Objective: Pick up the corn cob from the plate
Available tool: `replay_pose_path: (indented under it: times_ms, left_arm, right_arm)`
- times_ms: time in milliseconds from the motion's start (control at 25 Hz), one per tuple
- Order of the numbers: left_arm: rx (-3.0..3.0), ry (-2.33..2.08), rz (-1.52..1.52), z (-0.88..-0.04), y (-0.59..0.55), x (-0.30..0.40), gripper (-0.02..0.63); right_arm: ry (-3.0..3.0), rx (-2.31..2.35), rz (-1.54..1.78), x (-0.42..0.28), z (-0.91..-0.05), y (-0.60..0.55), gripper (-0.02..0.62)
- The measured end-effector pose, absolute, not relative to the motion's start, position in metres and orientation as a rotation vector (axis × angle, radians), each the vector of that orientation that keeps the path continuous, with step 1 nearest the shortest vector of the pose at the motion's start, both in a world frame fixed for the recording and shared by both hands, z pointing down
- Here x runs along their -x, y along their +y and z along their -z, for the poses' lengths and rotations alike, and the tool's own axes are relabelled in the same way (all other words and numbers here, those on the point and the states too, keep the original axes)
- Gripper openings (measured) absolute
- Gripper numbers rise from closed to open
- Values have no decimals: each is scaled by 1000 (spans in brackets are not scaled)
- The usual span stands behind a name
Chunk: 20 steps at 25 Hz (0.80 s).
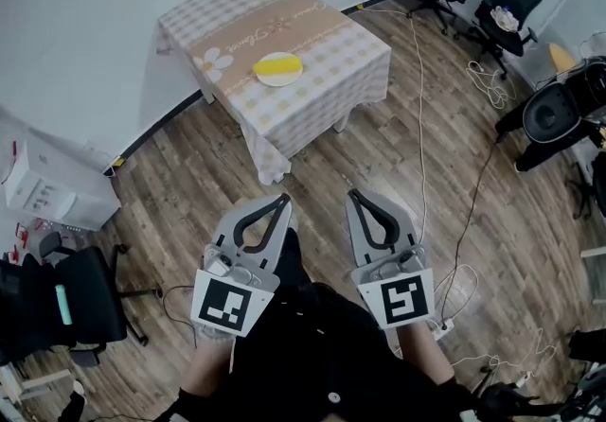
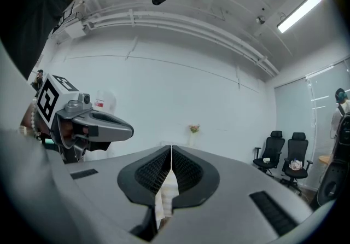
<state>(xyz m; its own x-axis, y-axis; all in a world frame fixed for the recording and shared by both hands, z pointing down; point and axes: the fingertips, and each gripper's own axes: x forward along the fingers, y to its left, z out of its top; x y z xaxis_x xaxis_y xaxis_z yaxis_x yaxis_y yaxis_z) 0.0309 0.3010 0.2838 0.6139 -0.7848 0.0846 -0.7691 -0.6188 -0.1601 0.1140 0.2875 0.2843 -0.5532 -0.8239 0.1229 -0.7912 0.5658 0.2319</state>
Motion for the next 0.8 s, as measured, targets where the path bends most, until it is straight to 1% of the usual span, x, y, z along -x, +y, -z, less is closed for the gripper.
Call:
replay_pose_path:
  times_ms: [800]
  left_arm:
    - [2757,1274,203,-282,156,-10,14]
  right_arm:
    - [-2558,-1326,208,-83,-283,146,43]
